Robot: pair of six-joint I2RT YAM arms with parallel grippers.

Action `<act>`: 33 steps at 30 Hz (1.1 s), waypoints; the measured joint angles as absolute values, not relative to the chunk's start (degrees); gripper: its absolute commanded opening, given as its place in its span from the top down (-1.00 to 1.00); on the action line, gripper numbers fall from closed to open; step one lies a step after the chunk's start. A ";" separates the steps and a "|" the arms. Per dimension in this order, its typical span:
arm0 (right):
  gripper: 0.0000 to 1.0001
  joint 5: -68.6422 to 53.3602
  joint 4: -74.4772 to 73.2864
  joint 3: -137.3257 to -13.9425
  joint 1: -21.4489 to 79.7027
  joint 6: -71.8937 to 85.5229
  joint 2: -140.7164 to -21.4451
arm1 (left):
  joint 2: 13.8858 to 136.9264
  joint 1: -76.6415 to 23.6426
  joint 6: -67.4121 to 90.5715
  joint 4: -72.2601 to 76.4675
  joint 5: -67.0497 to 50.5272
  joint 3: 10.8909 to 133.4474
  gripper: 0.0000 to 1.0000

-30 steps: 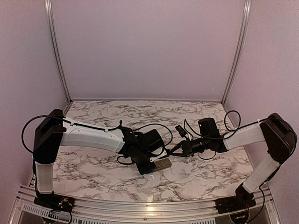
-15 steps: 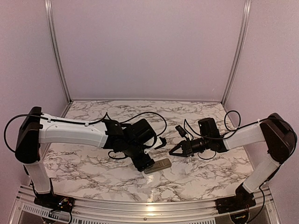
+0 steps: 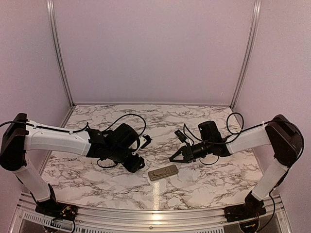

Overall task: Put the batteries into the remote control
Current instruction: Adjust the battery cover of the remote control.

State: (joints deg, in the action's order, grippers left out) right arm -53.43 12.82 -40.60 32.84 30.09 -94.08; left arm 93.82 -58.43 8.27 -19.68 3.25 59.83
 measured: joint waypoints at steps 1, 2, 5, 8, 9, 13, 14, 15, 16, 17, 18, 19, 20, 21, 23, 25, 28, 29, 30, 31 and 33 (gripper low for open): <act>0.88 -53.36 12.75 -41.17 33.50 30.04 -94.74 | 94.04 -58.43 8.78 -19.16 2.98 59.48 -0.03; 0.88 -53.28 12.80 -41.63 34.06 30.04 -95.33 | 94.35 -58.46 9.15 -18.70 2.79 59.37 -0.03; 0.90 -53.12 12.82 -42.52 34.96 30.09 -96.62 | 95.22 -58.50 10.00 -17.04 1.96 59.35 0.01; 0.91 -52.84 12.86 -42.76 35.40 30.26 -97.56 | 96.27 -58.50 10.17 -15.64 1.37 59.37 0.03; 0.91 -52.77 12.91 -42.85 35.55 30.44 -97.80 | 96.64 -58.52 10.17 -15.29 0.99 59.37 0.05; 0.92 -52.77 13.54 -42.94 36.53 31.14 -98.52 | 99.07 -58.78 10.11 -15.07 -0.47 59.40 0.08; 0.92 -52.77 13.69 -42.94 36.82 31.31 -98.70 | 99.59 -58.89 10.07 -15.09 -0.67 59.40 0.08; 0.92 -52.77 13.89 -42.94 37.04 31.46 -98.85 | 100.03 -59.00 10.04 -15.11 -1.08 59.40 0.08; 0.92 -52.80 14.11 -42.94 37.17 31.53 -99.04 | 100.22 -59.11 10.02 -15.11 -1.30 59.40 0.08; 0.92 -52.77 14.35 -42.94 37.26 31.59 -99.18 | 100.40 -59.27 10.00 -15.09 -1.50 59.40 0.08; 0.92 -52.77 14.50 -42.94 37.32 31.68 -99.31 | 100.51 -59.37 10.00 -15.09 -1.69 59.42 0.08; 0.92 -52.80 14.63 -42.94 37.36 31.75 -99.42 | 100.60 -59.42 9.98 -15.09 -1.93 59.42 0.08; 0.92 -52.80 14.79 -42.94 37.39 31.79 -99.48 | 100.73 -59.51 9.96 -15.09 -2.11 59.55 0.08; 0.92 -52.80 14.94 -42.94 37.39 31.83 -99.55 | 100.88 -59.59 9.96 -15.07 -2.15 59.75 0.08; 0.92 -52.80 15.09 -42.94 37.39 31.97 -99.57 | 101.32 -59.61 9.93 -14.96 -2.48 60.18 0.08; 0.93 -52.80 15.35 -42.94 37.39 31.99 -99.57 | 101.80 -59.61 9.91 -14.79 -2.59 60.45 0.08; 0.93 -52.80 15.64 -42.94 37.39 31.99 -99.57 | 102.83 -59.61 9.85 -14.74 -2.59 61.19 0.08; 0.93 -52.82 15.68 -42.94 37.39 31.99 -99.57 | 103.13 -59.61 9.82 -14.74 -2.59 61.36 0.08; 0.93 -52.82 15.75 -42.94 37.39 31.99 -99.57 | 103.31 -59.61 9.80 -14.76 -2.59 61.49 0.08; 0.93 -52.80 15.81 -42.94 37.39 31.99 -99.57 | 103.50 -59.61 9.69 -14.79 -2.61 61.67 0.08; 0.93 -52.82 15.86 -42.94 37.39 31.99 -99.57 | 103.68 -59.61 9.58 -14.79 -2.72 62.00 0.08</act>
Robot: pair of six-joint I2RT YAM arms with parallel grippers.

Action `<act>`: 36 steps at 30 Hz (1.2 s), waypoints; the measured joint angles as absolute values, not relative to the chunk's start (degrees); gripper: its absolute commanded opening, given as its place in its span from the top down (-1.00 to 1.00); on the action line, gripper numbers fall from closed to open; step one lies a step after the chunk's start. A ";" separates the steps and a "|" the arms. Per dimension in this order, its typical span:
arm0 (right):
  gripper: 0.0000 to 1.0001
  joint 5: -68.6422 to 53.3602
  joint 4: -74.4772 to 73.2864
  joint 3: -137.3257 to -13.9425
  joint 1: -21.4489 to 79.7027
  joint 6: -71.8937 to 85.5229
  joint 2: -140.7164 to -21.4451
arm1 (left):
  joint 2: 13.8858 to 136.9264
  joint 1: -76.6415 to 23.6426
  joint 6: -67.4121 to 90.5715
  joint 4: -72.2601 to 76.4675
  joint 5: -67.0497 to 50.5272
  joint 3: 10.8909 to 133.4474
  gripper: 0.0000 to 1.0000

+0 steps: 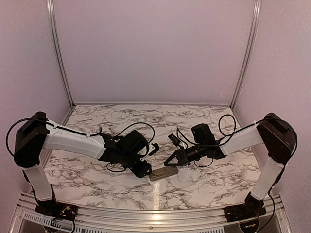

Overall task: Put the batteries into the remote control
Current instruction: Adjust the battery cover of the remote control.

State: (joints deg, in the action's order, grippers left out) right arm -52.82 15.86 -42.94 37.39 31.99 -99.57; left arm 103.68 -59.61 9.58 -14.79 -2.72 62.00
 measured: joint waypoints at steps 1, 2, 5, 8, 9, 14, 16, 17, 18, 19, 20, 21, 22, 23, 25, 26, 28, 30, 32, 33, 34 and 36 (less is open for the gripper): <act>0.93 -52.82 15.86 -42.94 37.39 31.99 -99.57 | 103.72 -59.61 9.54 -14.79 -2.81 62.22 0.08; 0.93 -52.82 15.86 -42.94 37.39 31.99 -99.57 | 103.81 -59.61 9.43 -14.79 -2.98 62.46 0.08; 0.93 -52.82 15.86 -42.94 37.39 31.99 -99.61 | 103.98 -59.61 9.19 -14.76 -3.07 62.94 0.08; 0.93 -52.82 15.90 -42.94 37.39 31.99 -99.77 | 104.18 -59.61 8.78 -14.76 -3.20 62.96 0.08; 0.93 -52.82 15.90 -42.94 37.39 31.99 -99.83 | 104.27 -59.61 8.71 -14.79 -3.22 62.96 0.08; 0.94 -52.82 15.90 -42.94 37.39 31.97 -100.12 | 104.77 -59.61 8.47 -14.79 -3.66 62.96 0.08; 0.94 -52.82 15.88 -42.94 37.39 31.97 -100.22 | 104.99 -59.61 8.43 -14.79 -3.95 62.96 0.08; 0.94 -52.82 15.88 -42.94 37.39 31.97 -100.22 | 105.10 -59.61 8.40 -14.79 -4.05 62.98 0.08; 0.94 -52.82 15.88 -42.94 37.39 31.97 -100.25 | 105.23 -59.64 8.38 -14.79 -4.10 63.00 0.08; 0.94 -52.82 15.90 -42.94 37.39 31.97 -100.25 | 105.43 -59.61 8.36 -14.79 -4.10 63.05 0.08; 0.94 -52.82 15.88 -42.92 37.39 31.97 -100.25 | 105.54 -59.61 8.34 -14.79 -4.10 63.11 0.08; 0.94 -52.82 15.88 -42.94 37.39 31.97 -100.29 | 105.65 -59.61 8.32 -14.85 -4.12 63.24 0.08; 0.94 -52.84 15.88 -42.92 37.39 31.97 -100.31 | 105.75 -59.61 8.29 -14.90 -4.12 63.40 0.08; 0.94 -52.82 15.90 -42.94 37.39 31.97 -100.36 | 105.91 -59.61 8.27 -14.87 -4.12 63.64 0.08; 0.94 -52.84 15.90 -42.94 37.39 31.97 -100.49 | 106.24 -59.61 8.14 -14.83 -4.12 64.12 0.08; 0.94 -52.84 15.90 -42.94 37.39 31.97 -100.55 | 106.41 -59.61 8.08 -14.87 -4.12 64.36 0.08; 0.94 -52.84 15.90 -42.94 37.39 31.97 -100.62 | 106.85 -59.61 7.92 -14.87 -4.27 64.79 0.08; 0.94 -52.84 15.90 -42.94 37.39 31.97 -100.62 | 107.13 -59.61 7.68 -14.87 -4.56 64.93 0.08; 0.94 -52.84 15.90 -42.94 37.39 31.97 -100.62 | 107.33 -59.61 7.44 -14.92 -4.71 64.93 0.09; 0.94 -52.86 15.90 -42.94 37.39 31.97 -100.62 | 107.35 -59.61 7.33 -14.92 -4.75 64.93 0.09; 0.94 -52.86 15.90 -42.94 37.39 31.97 -100.62 | 107.35 -59.61 7.27 -14.98 -4.82 64.93 0.08; 0.94 -52.86 15.90 -42.94 37.39 31.97 -100.62 | 107.35 -59.61 7.16 -15.05 -4.93 64.93 0.08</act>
State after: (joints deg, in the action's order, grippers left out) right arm -52.86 15.90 -42.94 37.39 31.97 -100.62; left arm 107.35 -59.61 7.16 -15.05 -4.93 64.93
